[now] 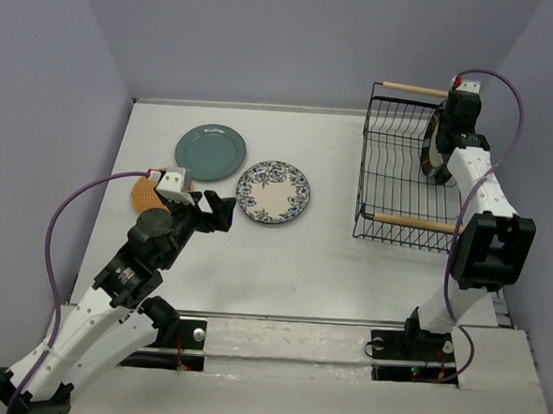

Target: Load the plates into the dish rack

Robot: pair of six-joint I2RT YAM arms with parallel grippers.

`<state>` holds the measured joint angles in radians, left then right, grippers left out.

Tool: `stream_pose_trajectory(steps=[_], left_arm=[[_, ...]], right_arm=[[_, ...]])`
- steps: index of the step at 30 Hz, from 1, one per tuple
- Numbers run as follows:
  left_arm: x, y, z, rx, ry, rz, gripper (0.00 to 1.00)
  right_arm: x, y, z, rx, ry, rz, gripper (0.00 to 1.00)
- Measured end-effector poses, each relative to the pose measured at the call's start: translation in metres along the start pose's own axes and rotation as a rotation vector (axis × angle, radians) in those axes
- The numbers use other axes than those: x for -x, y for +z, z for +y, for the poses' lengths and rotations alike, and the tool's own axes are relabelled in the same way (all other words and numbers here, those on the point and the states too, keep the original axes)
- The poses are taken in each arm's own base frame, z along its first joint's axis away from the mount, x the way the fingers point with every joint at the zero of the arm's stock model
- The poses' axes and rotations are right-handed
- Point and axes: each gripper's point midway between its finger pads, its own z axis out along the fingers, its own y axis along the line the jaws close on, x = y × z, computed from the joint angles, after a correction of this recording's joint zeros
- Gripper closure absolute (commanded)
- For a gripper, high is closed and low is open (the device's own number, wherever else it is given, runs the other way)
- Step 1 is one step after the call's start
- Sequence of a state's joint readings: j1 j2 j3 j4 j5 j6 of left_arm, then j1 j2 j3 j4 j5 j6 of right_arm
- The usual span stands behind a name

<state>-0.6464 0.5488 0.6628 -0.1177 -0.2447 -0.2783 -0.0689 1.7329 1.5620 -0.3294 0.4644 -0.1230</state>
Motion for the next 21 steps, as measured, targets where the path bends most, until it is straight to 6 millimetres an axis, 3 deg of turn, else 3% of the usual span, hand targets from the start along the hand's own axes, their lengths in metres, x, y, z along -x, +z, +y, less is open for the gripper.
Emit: stream_pose_trajectory(steps=[7, 20, 21], left_arm=[[-0.002, 0.001, 0.0, 0.002, 0.002, 0.006, 0.01], [-0.001, 0.001, 0.0, 0.003, 0.003, 0.005, 0.01], [-0.001, 0.001, 0.0, 0.003, 0.002, 0.005, 0.01]], right_arm=[[-0.008, 0.008, -0.004, -0.008, -0.004, 0.018, 0.93], [-0.022, 0.025, 0.01, 0.021, -0.019, 0.048, 0.93], [-0.022, 0.025, 0.01, 0.021, -0.018, 0.047, 0.88]])
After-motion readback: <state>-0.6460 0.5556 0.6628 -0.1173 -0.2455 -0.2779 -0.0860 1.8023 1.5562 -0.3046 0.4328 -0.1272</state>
